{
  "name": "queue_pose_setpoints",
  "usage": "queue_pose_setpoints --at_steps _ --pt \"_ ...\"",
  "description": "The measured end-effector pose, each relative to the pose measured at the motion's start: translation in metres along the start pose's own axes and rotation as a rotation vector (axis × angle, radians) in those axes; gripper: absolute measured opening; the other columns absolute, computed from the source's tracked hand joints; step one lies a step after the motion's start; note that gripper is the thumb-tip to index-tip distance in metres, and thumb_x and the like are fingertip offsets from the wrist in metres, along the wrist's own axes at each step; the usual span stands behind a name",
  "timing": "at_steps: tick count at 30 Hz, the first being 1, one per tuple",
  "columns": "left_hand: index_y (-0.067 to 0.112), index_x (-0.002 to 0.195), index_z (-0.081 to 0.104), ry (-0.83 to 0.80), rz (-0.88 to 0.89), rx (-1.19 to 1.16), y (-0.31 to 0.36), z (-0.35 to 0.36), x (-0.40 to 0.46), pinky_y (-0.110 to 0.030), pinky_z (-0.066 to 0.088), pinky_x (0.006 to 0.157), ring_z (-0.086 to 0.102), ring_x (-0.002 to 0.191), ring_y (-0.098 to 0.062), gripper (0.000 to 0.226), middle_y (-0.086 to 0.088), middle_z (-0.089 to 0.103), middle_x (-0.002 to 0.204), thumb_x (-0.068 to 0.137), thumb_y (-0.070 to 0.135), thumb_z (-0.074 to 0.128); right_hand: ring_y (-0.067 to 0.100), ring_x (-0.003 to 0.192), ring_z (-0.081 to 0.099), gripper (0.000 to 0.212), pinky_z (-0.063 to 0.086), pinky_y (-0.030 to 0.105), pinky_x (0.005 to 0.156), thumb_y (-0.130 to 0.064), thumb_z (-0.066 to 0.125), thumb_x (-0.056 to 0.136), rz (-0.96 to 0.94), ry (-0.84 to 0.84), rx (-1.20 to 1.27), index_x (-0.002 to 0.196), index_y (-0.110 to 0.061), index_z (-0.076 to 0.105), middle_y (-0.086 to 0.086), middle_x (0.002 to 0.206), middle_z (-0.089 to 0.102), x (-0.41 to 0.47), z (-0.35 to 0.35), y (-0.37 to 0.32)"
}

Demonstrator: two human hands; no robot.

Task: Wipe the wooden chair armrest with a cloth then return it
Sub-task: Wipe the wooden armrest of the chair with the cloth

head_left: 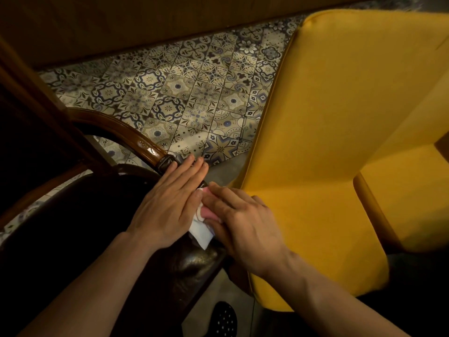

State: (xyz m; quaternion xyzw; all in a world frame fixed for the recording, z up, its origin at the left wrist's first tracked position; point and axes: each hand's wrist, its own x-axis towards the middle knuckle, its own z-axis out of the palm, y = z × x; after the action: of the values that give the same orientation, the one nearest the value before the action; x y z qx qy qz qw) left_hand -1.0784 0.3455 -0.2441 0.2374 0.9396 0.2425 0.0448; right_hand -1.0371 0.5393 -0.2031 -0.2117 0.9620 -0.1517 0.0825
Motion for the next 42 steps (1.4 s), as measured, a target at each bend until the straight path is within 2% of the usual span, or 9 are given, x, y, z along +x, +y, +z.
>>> queue_pose_setpoints --at_steps 7,14,20,22,25,29,31,37,42 --pt "0.014 0.158 0.025 0.023 -0.011 0.019 0.000 0.004 0.002 -0.043 0.011 0.126 0.005 0.155 -0.008 0.057 0.001 0.020 0.167 0.106 0.036 0.015 0.018 0.120 0.061 0.038 0.056 0.040 0.088 -0.048 0.044 0.104 -0.015 0.031 0.144 0.135 -0.030 0.058 -0.011 0.141 0.058 -0.004 -0.014 0.032" --pt "0.015 0.159 0.021 0.020 -0.057 0.031 0.002 0.006 0.000 -0.040 0.008 0.126 -0.001 0.155 -0.007 0.058 0.002 0.016 0.168 0.107 0.040 0.010 0.032 0.101 0.069 0.035 0.058 0.048 0.071 -0.042 0.047 0.103 0.182 0.345 0.086 0.126 -0.022 0.064 -0.002 0.130 0.066 0.028 -0.063 0.073" --pt "0.019 0.160 0.017 0.016 -0.073 0.019 0.005 0.007 0.000 -0.040 0.007 0.126 -0.006 0.154 -0.005 0.058 0.005 0.010 0.169 0.107 0.042 0.009 0.033 0.102 0.065 0.033 0.051 0.041 0.075 -0.035 0.055 0.102 0.174 0.629 0.084 0.130 -0.020 0.064 0.008 0.124 0.066 0.118 -0.098 0.049" --pt "0.018 0.160 0.017 0.022 -0.073 0.018 0.005 0.007 0.000 -0.039 0.005 0.126 -0.006 0.154 -0.006 0.057 0.004 0.011 0.169 0.108 0.042 0.011 0.028 0.107 0.065 0.036 0.054 0.041 0.082 -0.033 0.055 0.102 0.062 0.584 0.136 0.133 -0.017 0.064 0.008 0.128 0.066 0.149 -0.093 0.027" --pt "0.018 0.159 0.018 0.026 -0.066 0.014 0.004 0.007 0.000 -0.036 0.001 0.125 -0.006 0.154 -0.006 0.058 0.005 0.011 0.169 0.108 0.045 0.010 0.022 0.121 0.061 0.037 0.052 0.045 0.099 -0.029 0.057 0.101 -0.171 0.355 0.210 0.136 -0.016 0.062 0.005 0.138 0.063 0.182 -0.074 -0.007" --pt "0.020 0.157 0.030 0.047 -0.069 -0.028 0.002 0.008 -0.002 -0.033 0.002 0.125 0.009 0.154 -0.007 0.057 0.004 0.026 0.164 0.107 0.045 0.019 0.021 0.133 0.055 0.039 0.049 0.044 0.104 -0.029 0.063 0.099 -0.480 -0.068 0.164 0.137 -0.022 0.064 0.002 0.146 0.059 0.196 -0.038 -0.028" --pt "0.020 0.155 0.035 0.059 -0.076 -0.053 0.002 0.008 -0.004 -0.032 0.002 0.125 0.018 0.153 -0.010 0.055 0.003 0.035 0.161 0.107 0.044 0.025 0.023 0.135 0.054 0.041 0.051 0.045 0.102 -0.033 0.066 0.098 -0.540 -0.181 0.121 0.138 -0.025 0.063 0.000 0.149 0.057 0.198 -0.025 -0.027" --pt "0.021 0.157 0.027 0.056 -0.051 -0.055 -0.003 0.011 0.000 -0.033 -0.002 0.125 0.004 0.154 -0.007 0.057 0.005 0.024 0.165 0.106 0.047 0.024 0.025 0.144 0.047 0.043 0.042 0.044 0.114 -0.025 0.072 0.095 -0.591 -0.162 0.209 0.136 -0.015 0.065 0.008 0.149 0.056 0.221 -0.003 -0.024" --pt "0.015 0.150 0.022 0.080 -0.031 -0.015 -0.004 0.012 0.000 -0.035 0.001 0.124 0.006 0.154 -0.010 0.053 0.004 0.024 0.161 0.107 0.046 0.017 0.030 0.146 0.043 0.042 0.038 0.043 0.118 -0.025 0.068 0.097 -0.576 -0.136 0.222 0.137 -0.012 0.063 0.014 0.151 0.054 0.267 0.008 -0.056"
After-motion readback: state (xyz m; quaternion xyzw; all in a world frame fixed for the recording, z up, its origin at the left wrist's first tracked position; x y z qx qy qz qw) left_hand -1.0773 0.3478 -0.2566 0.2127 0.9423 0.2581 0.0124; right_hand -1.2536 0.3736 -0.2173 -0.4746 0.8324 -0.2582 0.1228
